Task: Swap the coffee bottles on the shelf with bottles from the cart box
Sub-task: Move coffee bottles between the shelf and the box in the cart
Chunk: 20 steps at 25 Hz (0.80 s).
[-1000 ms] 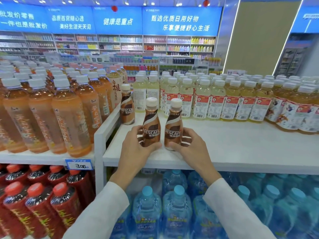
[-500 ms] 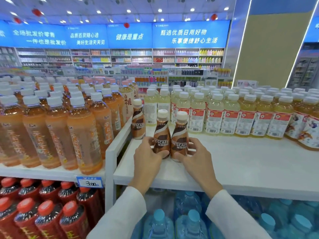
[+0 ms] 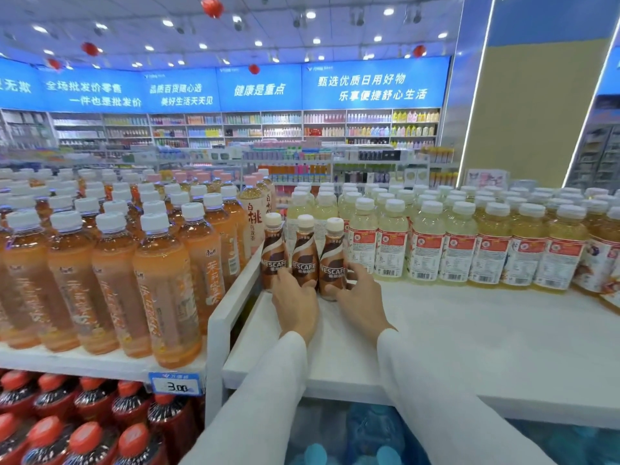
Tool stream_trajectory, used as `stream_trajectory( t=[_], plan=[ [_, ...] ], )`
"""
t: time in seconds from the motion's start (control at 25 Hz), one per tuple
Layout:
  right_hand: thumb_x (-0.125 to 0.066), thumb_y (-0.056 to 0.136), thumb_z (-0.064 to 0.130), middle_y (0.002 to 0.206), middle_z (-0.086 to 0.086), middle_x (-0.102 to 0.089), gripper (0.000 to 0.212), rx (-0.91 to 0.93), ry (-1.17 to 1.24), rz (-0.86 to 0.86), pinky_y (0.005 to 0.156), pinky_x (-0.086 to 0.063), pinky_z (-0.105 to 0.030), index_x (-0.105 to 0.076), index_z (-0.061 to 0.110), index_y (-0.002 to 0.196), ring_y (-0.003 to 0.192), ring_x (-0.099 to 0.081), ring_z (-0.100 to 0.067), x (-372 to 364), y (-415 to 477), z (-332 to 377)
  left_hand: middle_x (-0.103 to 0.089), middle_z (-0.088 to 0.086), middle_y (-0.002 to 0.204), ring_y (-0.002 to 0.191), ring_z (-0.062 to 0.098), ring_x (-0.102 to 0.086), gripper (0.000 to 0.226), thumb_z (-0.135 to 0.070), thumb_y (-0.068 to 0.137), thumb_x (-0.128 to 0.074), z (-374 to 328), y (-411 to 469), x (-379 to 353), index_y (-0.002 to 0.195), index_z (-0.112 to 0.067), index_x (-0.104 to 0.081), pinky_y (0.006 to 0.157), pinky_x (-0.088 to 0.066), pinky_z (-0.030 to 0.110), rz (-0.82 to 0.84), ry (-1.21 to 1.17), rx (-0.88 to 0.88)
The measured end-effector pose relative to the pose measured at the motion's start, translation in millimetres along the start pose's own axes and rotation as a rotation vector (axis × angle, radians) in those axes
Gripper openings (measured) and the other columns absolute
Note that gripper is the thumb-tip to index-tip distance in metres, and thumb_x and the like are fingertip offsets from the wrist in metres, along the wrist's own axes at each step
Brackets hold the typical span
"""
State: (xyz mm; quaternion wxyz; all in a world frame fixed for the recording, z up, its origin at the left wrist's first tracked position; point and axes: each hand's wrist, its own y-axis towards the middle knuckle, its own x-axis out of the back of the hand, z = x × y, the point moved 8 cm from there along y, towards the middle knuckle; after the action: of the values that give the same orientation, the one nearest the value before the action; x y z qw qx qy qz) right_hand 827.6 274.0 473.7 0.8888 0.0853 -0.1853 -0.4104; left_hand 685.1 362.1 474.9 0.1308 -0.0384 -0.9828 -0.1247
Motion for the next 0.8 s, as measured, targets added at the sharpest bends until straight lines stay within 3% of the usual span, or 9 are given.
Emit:
stream_trajectory(
  t=[0.08, 0.44, 0.68, 0.8],
  plan=[
    [-0.083, 0.076, 0.014, 0.11, 0.008, -0.066, 0.059, 0.02, -0.012, -0.009, 0.086, -0.048, -0.02, -0.058, 0.023, 0.129, 0.09, -0.061, 0.001, -3, 3, -1, -0.056, 0.007, 0.13, 0.123, 0.027, -0.054, 0.043, -0.015, 0.09, -0.073, 0, 1, 0, 0.128, -0.012, -0.054, 0.103, -0.045, 0.04, -0.017, 0.005, 0.012],
    [-0.082, 0.078, 0.014, 0.109, 0.011, -0.065, 0.06, 0.062, -0.024, -0.006, 0.086, -0.048, -0.019, -0.059, 0.024, 0.131, 0.092, -0.06, 0.003, -11, 10, -6, -0.054, 0.006, 0.13, 0.123, 0.026, -0.052, 0.045, -0.014, 0.089, -0.074, 4, 4, 3, 0.129, -0.013, -0.054, 0.102, -0.044, 0.038, -0.044, -0.017, 0.025],
    [-0.081, 0.081, 0.015, 0.117, 0.008, -0.065, 0.057, 0.066, -0.029, 0.002, 0.091, -0.049, -0.024, -0.058, 0.024, 0.131, 0.102, -0.063, -0.008, -13, 13, -8, -0.053, 0.006, 0.132, 0.124, 0.027, -0.052, 0.045, -0.015, 0.09, -0.074, 5, 6, 2, 0.13, -0.014, -0.054, 0.104, -0.043, 0.039, -0.038, 0.003, 0.021],
    [-0.079, 0.081, 0.012, 0.115, 0.01, -0.067, 0.052, 0.078, -0.012, 0.007, 0.088, -0.049, -0.021, -0.059, 0.03, 0.126, 0.097, -0.063, 0.0, -13, 11, -6, -0.054, 0.007, 0.13, 0.123, 0.027, -0.053, 0.045, -0.015, 0.089, -0.074, 4, 5, 3, 0.13, -0.013, -0.054, 0.103, -0.044, 0.038, -0.048, -0.003, 0.015]
  ],
)
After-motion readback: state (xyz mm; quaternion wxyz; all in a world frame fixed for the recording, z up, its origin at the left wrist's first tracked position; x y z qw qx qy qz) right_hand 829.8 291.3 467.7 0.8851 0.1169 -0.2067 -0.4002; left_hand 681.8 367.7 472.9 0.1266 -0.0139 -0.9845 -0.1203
